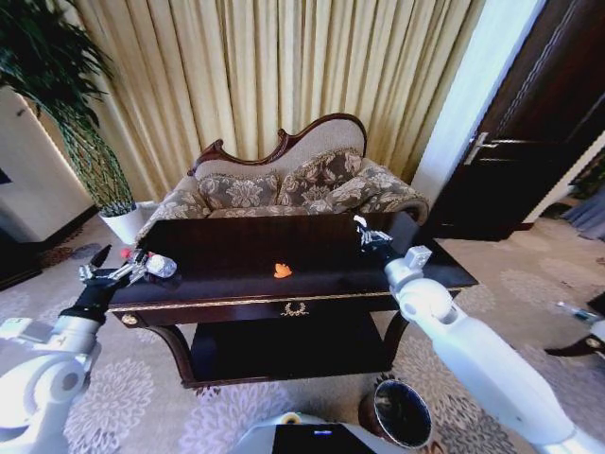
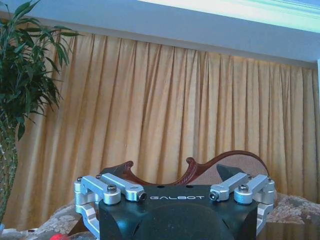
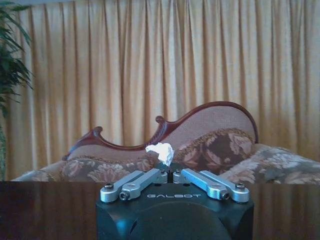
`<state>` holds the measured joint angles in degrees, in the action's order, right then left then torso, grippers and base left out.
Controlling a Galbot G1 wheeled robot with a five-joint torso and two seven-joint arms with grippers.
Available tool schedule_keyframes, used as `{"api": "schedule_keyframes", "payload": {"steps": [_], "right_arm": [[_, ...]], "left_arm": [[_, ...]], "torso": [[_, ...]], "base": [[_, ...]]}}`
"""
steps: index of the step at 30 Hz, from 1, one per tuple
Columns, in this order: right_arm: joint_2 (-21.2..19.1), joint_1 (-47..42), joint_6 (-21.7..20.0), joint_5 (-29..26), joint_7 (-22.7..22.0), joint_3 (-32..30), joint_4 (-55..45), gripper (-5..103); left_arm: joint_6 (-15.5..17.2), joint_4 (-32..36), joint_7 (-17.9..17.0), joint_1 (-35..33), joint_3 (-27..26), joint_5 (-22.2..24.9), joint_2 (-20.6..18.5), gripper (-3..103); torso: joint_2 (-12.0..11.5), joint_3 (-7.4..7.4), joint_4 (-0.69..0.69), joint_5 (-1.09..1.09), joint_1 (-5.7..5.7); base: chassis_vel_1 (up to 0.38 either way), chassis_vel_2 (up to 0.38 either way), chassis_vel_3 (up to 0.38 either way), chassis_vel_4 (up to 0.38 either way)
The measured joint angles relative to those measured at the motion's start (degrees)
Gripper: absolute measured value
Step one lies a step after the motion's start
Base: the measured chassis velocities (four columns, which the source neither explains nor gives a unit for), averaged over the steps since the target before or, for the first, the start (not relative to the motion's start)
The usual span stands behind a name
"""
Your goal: Move to the front of the table and place the trash on the table into the trash bin.
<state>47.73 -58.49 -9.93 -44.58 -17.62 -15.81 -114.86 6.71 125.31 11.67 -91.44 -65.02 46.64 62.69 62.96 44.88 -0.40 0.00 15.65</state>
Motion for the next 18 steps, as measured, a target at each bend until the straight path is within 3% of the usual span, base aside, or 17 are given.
{"api": "schedule_keyframes", "payload": {"steps": [8,18], "right_arm": [[0.8,-2.7,-0.2,1.6,-0.1,-2.5,-1.0,0],[1.0,-4.1,-0.5,3.4,-0.5,-3.8,-1.1,0]], "left_arm": [[0.0,0.0,0.2,0.1,0.5,-0.3,0.1,100],[0.1,0.5,0.9,0.3,0.7,-0.6,0.2,100]], "torso": [[0.0,0.00,0.00,0.00,0.01],[0.0,-0.01,-0.01,0.00,-0.03]], "base": [[0.069,-0.071,-0.072,0.081],[0.208,-0.212,-0.210,0.205]]}}
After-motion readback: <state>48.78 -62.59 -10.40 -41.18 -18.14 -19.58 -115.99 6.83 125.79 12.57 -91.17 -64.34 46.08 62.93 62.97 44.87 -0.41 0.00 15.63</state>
